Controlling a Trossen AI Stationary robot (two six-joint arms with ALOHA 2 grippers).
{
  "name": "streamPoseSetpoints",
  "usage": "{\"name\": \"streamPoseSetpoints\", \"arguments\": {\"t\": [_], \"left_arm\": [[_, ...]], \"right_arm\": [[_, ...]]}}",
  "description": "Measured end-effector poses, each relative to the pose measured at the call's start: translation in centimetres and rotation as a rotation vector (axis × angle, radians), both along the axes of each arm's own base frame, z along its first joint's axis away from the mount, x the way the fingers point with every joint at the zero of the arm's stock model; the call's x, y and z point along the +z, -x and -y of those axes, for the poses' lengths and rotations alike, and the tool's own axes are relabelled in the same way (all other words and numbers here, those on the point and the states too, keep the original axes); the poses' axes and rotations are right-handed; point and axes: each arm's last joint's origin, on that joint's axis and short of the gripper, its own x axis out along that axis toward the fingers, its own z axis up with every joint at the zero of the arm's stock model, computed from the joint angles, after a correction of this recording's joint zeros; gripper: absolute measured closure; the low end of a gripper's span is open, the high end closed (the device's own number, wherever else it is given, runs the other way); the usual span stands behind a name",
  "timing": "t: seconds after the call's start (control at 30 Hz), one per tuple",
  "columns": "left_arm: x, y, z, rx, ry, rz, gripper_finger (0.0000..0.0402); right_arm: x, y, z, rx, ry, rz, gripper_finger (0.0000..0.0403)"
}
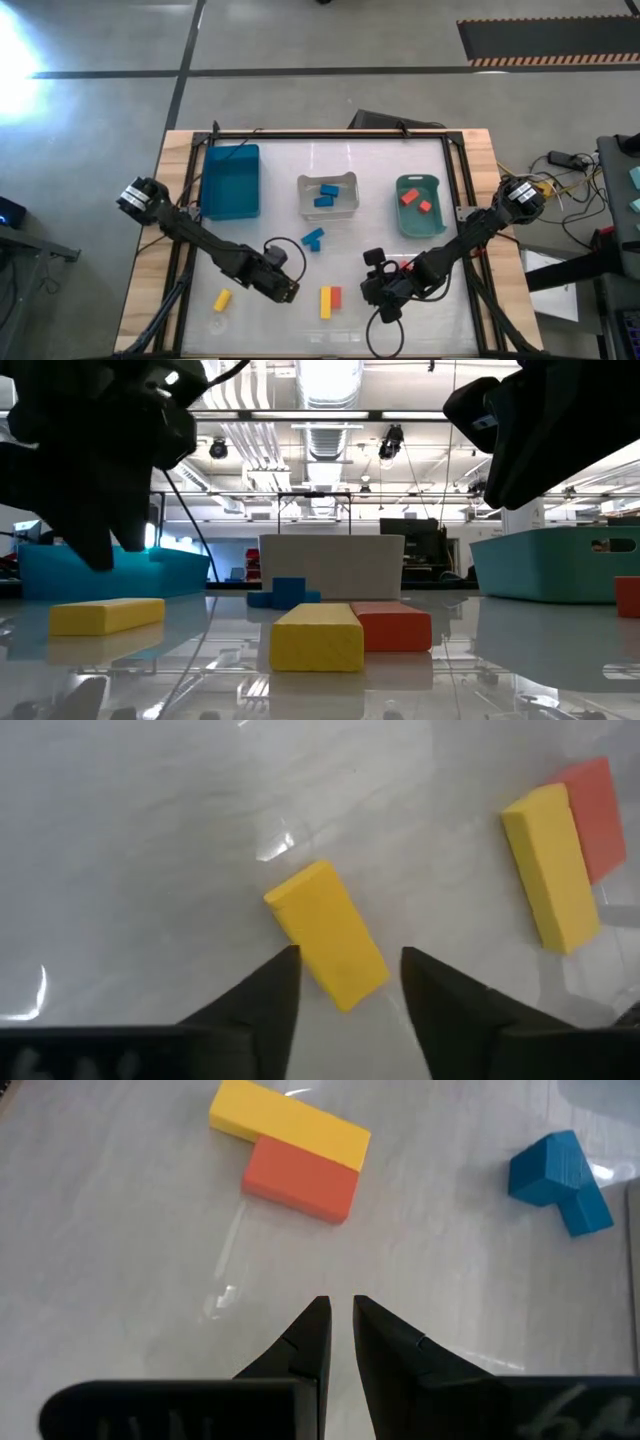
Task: Sort & place blocks by color
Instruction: Put the yellow block into the blue bin
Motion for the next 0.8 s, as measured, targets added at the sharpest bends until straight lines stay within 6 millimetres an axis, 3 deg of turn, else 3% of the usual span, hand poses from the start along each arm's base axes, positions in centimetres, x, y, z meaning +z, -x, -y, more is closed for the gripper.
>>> {"name": "streamPoseSetpoints", "arguments": {"t": [0.2, 0.5, 0.8], "left_arm": [[-1.5, -0.6, 0.3, 0.094, 0.007, -0.036, 0.0183], [-3.2, -1.2, 0.6, 0.116, -0.056, -0.056, 0.0178], [-3.6, -0.5, 0.4, 0.066, -0.124, -0.138, 0.0183]], "right_arm": [[0.0, 0.0, 0.0, 0.001, 0.003, -0.002, 0.0364], [-0.1, 0.0, 0.0, 0.001, 0.008, -0.002, 0.0365], [-0.1, 0.0, 0.1, -0.016, 0.029, 0.013, 0.0364]]}}
